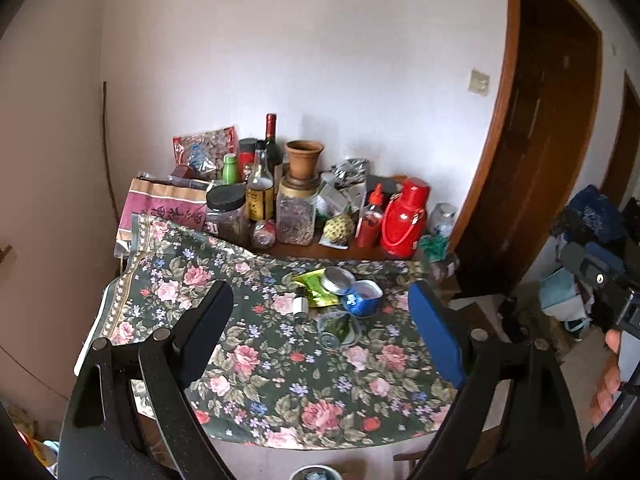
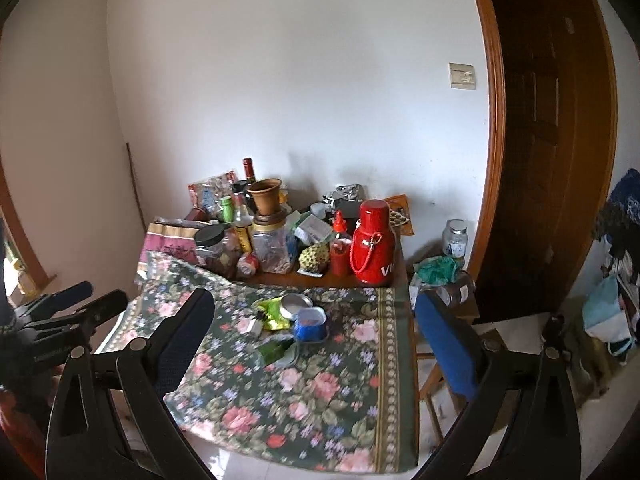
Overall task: Collect trash
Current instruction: 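Move both open grippers back up to the table, then grasp the blue plastic tub with the right gripper while the left gripper grasps the small glass bottle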
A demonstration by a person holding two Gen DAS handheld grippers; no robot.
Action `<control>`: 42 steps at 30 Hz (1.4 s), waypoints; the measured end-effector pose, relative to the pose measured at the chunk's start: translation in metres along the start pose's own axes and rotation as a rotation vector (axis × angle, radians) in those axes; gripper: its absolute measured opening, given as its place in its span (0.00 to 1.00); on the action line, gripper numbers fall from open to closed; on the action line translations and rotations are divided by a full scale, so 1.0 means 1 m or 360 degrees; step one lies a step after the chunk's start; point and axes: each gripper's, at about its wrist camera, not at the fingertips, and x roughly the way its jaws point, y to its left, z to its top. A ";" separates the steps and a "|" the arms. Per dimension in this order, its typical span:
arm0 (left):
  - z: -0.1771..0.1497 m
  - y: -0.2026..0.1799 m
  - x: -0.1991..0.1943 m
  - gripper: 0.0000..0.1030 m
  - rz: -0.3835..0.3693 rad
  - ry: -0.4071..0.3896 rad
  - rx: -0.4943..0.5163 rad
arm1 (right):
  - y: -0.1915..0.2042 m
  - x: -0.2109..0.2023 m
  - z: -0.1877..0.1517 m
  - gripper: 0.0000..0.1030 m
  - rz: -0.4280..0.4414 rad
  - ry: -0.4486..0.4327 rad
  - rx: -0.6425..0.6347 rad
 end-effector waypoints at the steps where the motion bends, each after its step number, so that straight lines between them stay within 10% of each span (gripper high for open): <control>1: 0.002 0.002 0.009 0.86 0.0019 0.0013 0.0004 | -0.001 0.009 0.002 0.98 -0.0009 0.0001 -0.0005; 8: 0.018 0.030 0.078 0.86 0.0017 0.0125 0.0026 | -0.001 0.092 0.003 0.98 0.0056 0.0234 0.0042; 15: 0.041 0.071 0.166 0.86 -0.0055 0.0294 0.0101 | 0.009 0.187 -0.013 0.98 -0.0277 0.0460 -0.0021; 28: 0.001 0.103 0.301 0.86 -0.0087 0.0730 0.0093 | -0.003 0.337 -0.073 0.95 -0.0126 0.0950 0.0169; 42: -0.043 0.079 0.360 0.80 -0.0187 0.1037 0.0079 | -0.006 0.374 -0.095 0.61 0.0001 0.1128 0.0255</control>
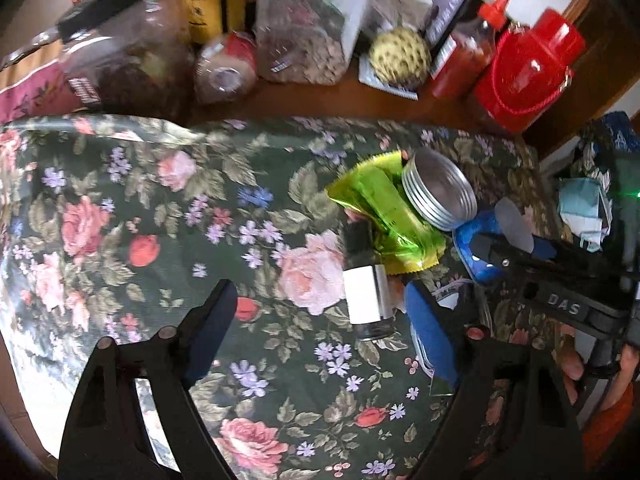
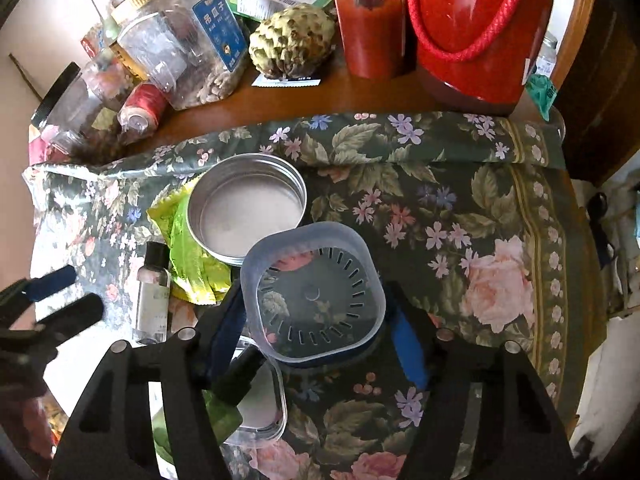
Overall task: Collect trash
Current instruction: 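Grasp the blue plastic tub with the right gripper while the left gripper grasps the small glass bottle, then carry the blue tub and glass bottle with both grippers over the white bucket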
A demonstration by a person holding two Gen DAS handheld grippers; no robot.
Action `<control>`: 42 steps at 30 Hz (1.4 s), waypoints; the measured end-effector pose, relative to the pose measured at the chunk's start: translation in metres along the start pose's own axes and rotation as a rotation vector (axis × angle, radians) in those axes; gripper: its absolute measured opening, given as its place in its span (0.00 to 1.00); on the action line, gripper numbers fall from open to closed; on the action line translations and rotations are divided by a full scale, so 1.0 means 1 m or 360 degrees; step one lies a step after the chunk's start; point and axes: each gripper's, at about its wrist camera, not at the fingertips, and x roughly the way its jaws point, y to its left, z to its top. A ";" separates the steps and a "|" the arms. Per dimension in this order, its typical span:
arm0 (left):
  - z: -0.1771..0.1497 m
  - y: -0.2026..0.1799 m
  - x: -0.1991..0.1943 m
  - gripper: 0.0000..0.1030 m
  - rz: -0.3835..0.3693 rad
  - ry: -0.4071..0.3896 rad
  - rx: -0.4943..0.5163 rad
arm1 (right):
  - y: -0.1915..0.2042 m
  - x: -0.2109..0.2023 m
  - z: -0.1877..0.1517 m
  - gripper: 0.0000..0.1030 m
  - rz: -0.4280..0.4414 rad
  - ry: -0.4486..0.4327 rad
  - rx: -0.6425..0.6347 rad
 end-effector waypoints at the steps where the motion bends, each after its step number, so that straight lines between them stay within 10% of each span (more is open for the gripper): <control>1: 0.000 -0.001 0.003 0.78 0.0002 0.0012 0.0007 | -0.001 -0.001 -0.001 0.61 0.0000 -0.0005 -0.0002; 20: 0.004 -0.032 0.044 0.27 0.0114 0.0110 0.0075 | -0.001 -0.077 -0.021 0.59 -0.0011 -0.0271 0.0011; 25: 0.001 -0.049 0.042 0.27 0.0118 0.0120 0.0093 | -0.008 -0.100 -0.031 0.59 -0.0011 -0.0327 0.0007; 42: -0.068 -0.094 -0.142 0.27 0.0127 -0.0497 -0.0162 | -0.032 -0.209 -0.086 0.58 0.0141 -0.0597 -0.0181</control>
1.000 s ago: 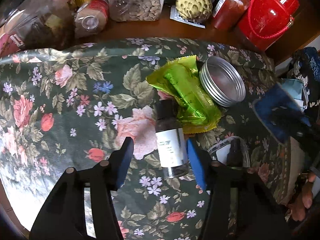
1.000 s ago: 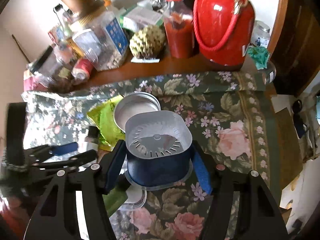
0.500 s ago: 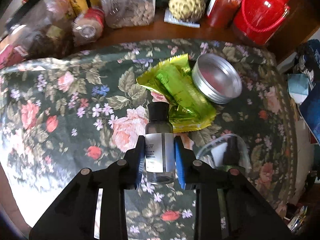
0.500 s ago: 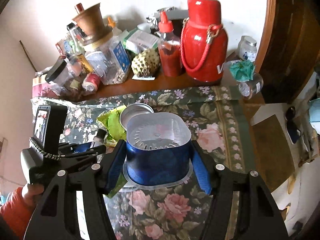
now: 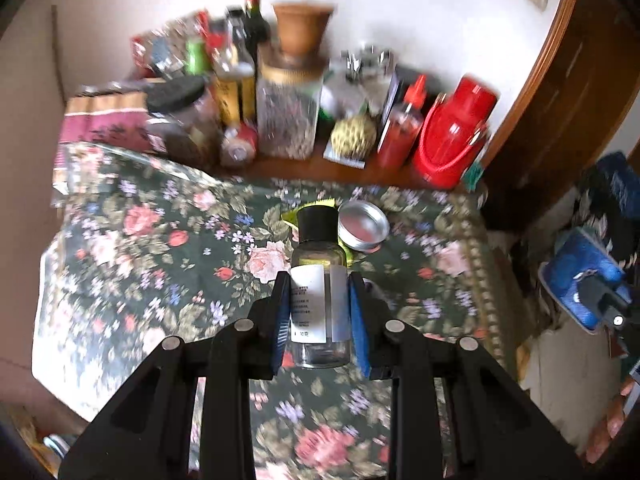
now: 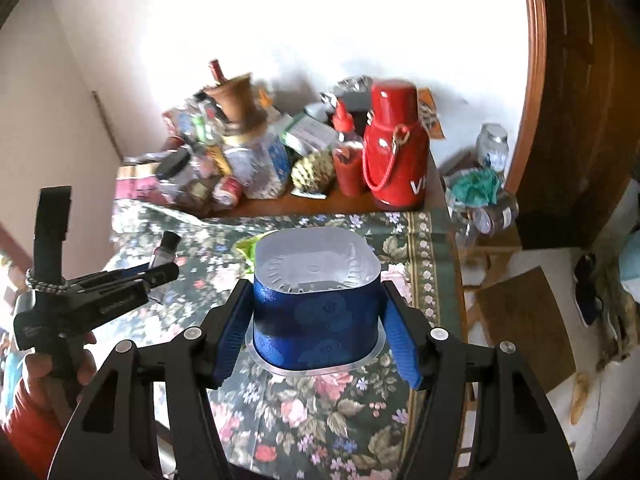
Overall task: Collect trash
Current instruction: 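Carry the blue tub and glass bottle with both grippers over the white bucket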
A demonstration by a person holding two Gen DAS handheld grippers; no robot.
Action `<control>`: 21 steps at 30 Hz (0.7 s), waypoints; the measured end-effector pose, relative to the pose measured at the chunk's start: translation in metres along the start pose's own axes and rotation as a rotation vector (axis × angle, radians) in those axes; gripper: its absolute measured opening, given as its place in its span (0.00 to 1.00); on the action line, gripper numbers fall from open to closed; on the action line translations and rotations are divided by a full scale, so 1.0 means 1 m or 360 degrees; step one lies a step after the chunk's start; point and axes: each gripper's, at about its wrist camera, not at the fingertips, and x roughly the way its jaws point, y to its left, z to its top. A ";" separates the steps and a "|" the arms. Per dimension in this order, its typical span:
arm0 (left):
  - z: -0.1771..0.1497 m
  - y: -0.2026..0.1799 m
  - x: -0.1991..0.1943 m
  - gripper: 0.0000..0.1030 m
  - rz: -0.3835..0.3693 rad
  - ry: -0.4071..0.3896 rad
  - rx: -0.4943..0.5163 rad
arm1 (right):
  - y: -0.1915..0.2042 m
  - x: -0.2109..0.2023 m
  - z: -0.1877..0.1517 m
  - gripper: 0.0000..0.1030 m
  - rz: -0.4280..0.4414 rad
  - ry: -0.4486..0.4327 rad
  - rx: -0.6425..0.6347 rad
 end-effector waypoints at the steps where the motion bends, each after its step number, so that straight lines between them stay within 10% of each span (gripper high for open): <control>1: -0.003 0.000 -0.012 0.27 0.0005 -0.0028 -0.0012 | 0.000 -0.006 -0.001 0.58 0.0016 -0.0014 -0.0014; 21: -0.101 0.009 -0.200 0.27 -0.0063 -0.0451 0.0065 | 0.065 -0.139 -0.061 0.57 0.0068 -0.0313 -0.0097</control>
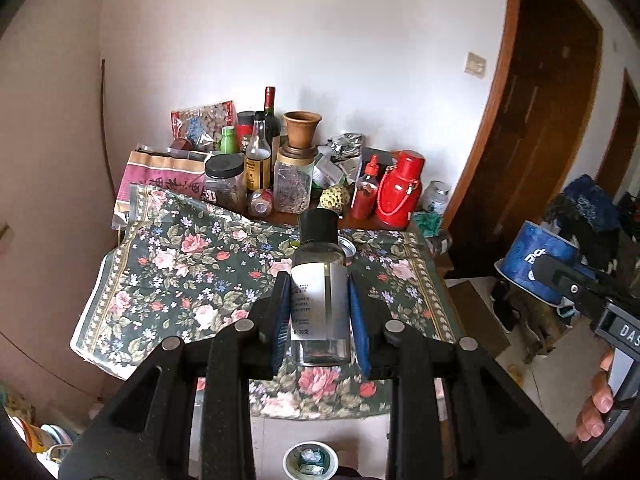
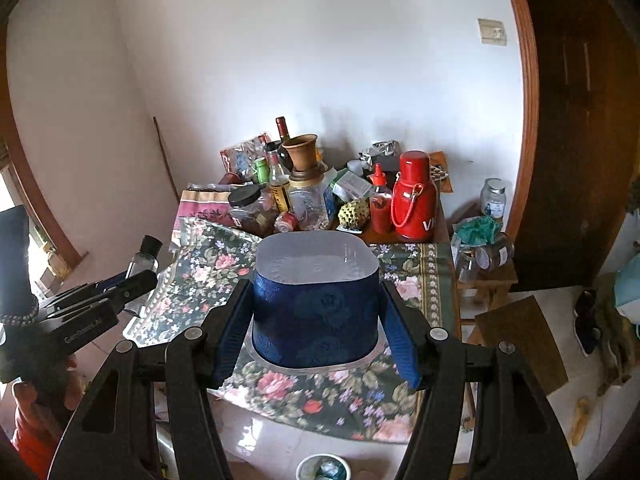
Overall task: Collect trash
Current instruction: 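Carry the blue tub and glass bottle with both grippers over the white bucket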
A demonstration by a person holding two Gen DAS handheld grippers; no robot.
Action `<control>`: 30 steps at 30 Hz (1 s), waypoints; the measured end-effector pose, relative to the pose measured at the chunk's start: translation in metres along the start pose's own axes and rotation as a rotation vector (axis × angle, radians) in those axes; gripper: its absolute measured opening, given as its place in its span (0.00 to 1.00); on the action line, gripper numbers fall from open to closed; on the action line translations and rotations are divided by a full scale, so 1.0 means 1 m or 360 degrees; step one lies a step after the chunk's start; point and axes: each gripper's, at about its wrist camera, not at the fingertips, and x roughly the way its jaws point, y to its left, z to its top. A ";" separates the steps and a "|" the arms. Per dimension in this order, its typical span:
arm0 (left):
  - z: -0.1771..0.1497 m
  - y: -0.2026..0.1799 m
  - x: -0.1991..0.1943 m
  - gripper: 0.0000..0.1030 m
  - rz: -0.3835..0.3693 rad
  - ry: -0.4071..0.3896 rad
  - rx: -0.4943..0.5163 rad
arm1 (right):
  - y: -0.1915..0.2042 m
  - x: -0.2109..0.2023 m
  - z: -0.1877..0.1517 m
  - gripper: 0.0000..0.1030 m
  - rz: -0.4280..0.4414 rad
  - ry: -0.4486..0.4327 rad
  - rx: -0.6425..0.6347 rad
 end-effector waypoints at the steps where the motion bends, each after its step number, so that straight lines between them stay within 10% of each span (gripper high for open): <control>1: -0.004 0.003 -0.006 0.27 -0.0012 -0.0004 0.0009 | 0.007 -0.006 -0.005 0.57 -0.0013 -0.0011 0.0010; 16: -0.107 0.077 -0.104 0.27 -0.0168 0.0126 0.0158 | 0.109 -0.057 -0.116 0.57 -0.0134 0.0107 0.0195; 30: -0.176 0.091 -0.077 0.27 -0.0227 0.0452 0.0123 | 0.128 -0.018 -0.191 0.57 -0.0166 0.0484 0.0210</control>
